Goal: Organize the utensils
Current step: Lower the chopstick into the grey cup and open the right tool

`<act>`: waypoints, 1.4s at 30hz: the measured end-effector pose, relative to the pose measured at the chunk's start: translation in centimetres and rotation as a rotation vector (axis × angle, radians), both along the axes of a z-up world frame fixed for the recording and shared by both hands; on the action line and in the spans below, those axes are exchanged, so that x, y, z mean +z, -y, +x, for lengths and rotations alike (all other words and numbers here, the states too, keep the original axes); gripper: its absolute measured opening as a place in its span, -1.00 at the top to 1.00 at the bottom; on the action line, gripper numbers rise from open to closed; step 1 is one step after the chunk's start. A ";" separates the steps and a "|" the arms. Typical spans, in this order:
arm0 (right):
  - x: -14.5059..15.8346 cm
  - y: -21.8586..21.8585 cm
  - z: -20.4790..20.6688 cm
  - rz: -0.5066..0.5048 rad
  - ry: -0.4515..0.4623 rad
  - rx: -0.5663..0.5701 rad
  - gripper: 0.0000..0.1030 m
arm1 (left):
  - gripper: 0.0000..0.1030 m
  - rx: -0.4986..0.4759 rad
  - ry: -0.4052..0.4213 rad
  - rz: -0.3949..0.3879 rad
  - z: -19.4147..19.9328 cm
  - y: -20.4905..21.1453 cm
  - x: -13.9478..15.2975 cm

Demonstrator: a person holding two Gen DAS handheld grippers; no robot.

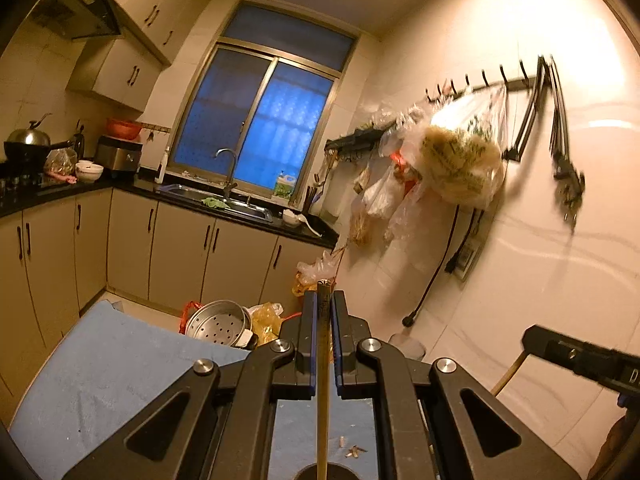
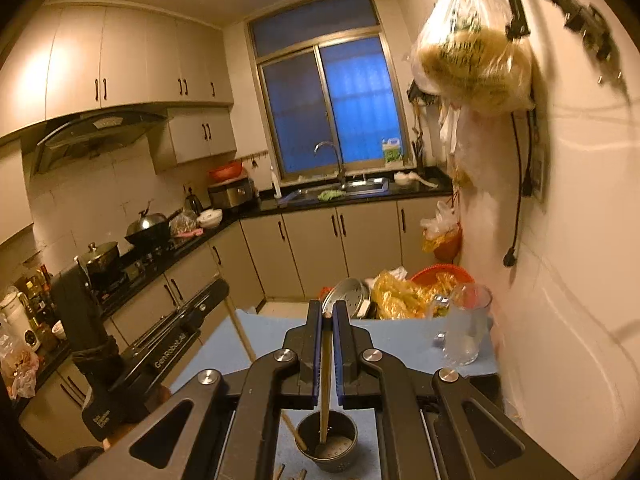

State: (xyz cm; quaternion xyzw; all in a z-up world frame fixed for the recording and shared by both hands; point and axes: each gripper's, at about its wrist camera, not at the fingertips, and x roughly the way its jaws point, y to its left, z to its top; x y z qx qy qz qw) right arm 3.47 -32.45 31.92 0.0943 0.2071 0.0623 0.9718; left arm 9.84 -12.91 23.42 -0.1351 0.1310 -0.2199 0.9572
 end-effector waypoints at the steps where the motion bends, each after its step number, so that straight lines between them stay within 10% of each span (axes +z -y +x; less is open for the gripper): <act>1: -0.7 0.0 0.3 0.000 -0.013 0.002 0.89 | 0.87 -0.002 -0.002 0.011 0.2 0.3 -0.4; 21: -9.6 0.6 2.2 0.027 -0.159 0.008 0.88 | 0.87 -0.077 -0.117 0.140 -1.4 1.0 -5.2; 33: -10.0 0.7 0.5 0.022 -0.130 -0.028 0.77 | 0.84 -0.107 -0.168 0.208 -3.1 1.1 -4.3; 35: -9.7 0.6 0.0 0.007 -0.127 -0.040 0.68 | 0.72 -0.103 -0.168 0.212 -3.5 1.1 -4.3; 38: -9.2 0.4 -1.1 -0.019 -0.122 -0.059 0.56 | -0.15 -0.090 -0.166 0.222 -4.3 0.9 -4.2; 42: -9.0 0.2 -3.0 -0.034 -0.110 -0.068 -0.04 | -0.37 -0.086 -0.157 0.240 -5.6 0.4 -3.8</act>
